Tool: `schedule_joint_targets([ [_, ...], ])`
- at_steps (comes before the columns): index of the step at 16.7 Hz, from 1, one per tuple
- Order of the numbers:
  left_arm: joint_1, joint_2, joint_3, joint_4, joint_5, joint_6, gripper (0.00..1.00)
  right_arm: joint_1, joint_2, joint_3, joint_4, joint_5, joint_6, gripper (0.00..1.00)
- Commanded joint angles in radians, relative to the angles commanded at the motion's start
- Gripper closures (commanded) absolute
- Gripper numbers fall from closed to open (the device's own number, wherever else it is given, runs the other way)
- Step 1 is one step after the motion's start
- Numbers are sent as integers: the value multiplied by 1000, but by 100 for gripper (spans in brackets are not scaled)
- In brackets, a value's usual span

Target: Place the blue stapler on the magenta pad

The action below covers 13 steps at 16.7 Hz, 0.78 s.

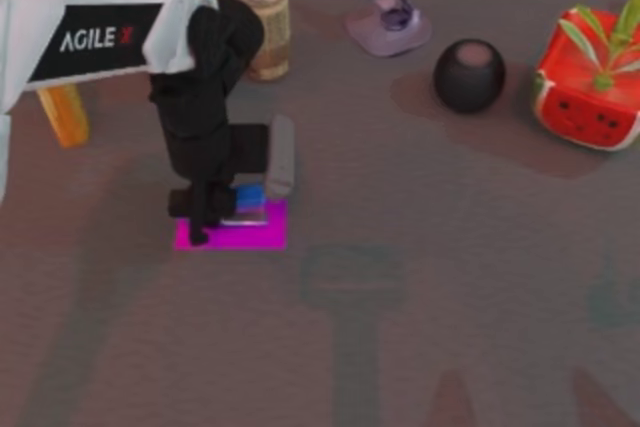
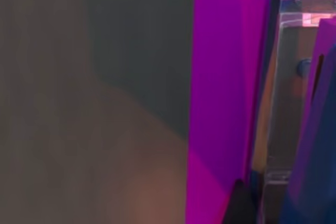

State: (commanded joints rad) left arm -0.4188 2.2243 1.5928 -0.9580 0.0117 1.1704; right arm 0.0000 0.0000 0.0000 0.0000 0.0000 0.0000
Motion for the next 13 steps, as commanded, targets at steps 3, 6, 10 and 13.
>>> schedule_joint_targets([
  [3, 0, 0, 0, 0, 0, 0, 32, 0, 0, 0, 0, 0, 0, 0],
  [6, 0, 0, 0, 0, 0, 0, 10, 0, 0, 0, 0, 0, 0, 0],
  [10, 0, 0, 0, 0, 0, 0, 0, 0, 0, 0, 0, 0, 0, 0],
  [13, 0, 0, 0, 0, 0, 0, 0, 0, 0, 0, 0, 0, 0, 0],
])
